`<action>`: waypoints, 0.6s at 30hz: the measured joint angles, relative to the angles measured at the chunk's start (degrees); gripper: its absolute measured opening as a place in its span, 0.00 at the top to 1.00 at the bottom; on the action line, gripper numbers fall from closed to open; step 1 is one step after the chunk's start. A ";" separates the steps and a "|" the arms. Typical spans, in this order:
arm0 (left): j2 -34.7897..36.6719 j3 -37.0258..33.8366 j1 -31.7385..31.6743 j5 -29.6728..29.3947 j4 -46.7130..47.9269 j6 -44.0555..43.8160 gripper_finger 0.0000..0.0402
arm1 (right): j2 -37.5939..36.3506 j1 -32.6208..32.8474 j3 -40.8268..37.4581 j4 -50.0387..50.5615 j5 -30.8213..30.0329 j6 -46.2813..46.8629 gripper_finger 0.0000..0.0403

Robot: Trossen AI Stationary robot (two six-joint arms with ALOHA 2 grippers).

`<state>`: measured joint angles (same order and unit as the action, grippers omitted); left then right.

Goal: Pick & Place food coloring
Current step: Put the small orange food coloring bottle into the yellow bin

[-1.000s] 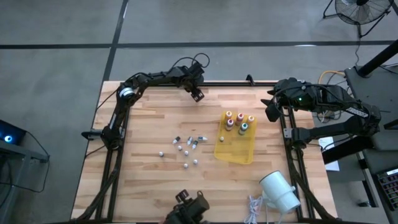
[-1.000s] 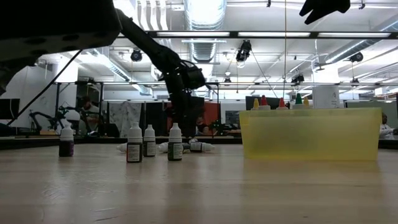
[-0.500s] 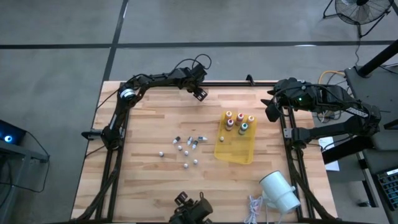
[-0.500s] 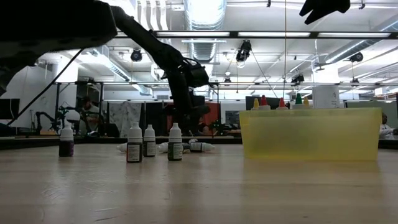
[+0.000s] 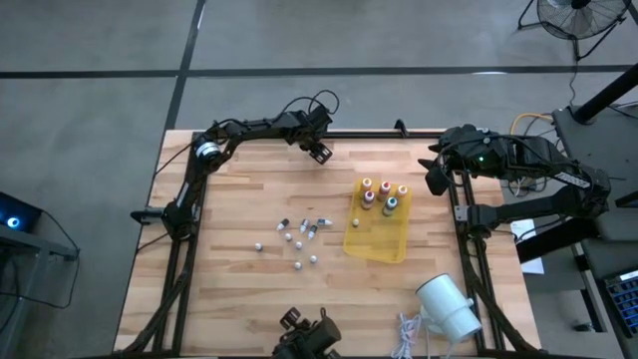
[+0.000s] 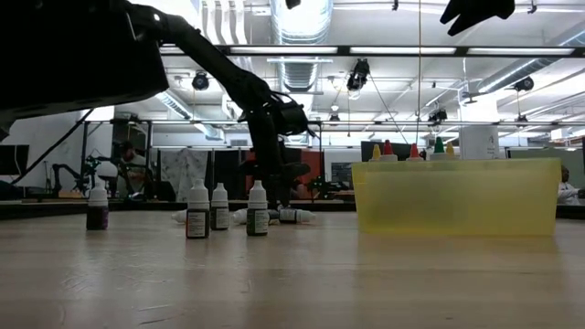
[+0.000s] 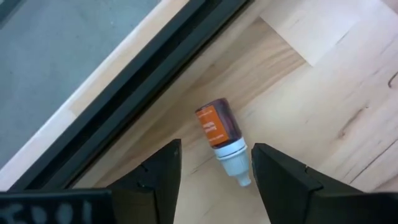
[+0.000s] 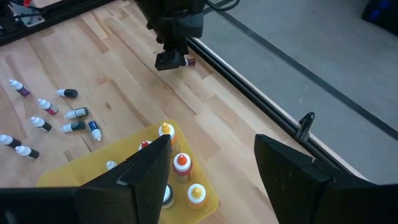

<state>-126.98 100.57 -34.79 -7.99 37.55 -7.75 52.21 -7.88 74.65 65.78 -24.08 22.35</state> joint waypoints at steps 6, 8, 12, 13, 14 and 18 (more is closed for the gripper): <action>0.00 0.00 0.00 1.73 0.89 0.07 0.72 | 0.00 -0.02 0.00 0.00 0.00 0.00 0.45; 0.00 -0.07 0.00 2.05 1.41 0.07 0.77 | 0.00 -0.02 0.00 0.00 0.00 0.00 0.45; 0.00 -0.17 -0.02 2.12 2.54 0.04 0.88 | 0.00 -0.02 0.00 0.00 0.00 -0.02 0.45; 0.00 -0.20 -0.02 2.14 2.50 0.04 0.90 | 0.00 -0.02 0.00 0.00 0.00 -0.02 0.45; 0.00 -0.20 -0.03 2.41 2.46 0.04 0.93 | 0.00 -0.02 0.00 0.00 0.00 -0.02 0.45; 0.17 -0.11 -0.04 3.69 2.53 0.01 0.98 | 0.00 -0.07 0.00 0.00 -0.01 -0.17 0.45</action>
<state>-126.81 100.47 -34.83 -4.30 40.09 -7.74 52.21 -7.94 74.65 65.78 -24.09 22.17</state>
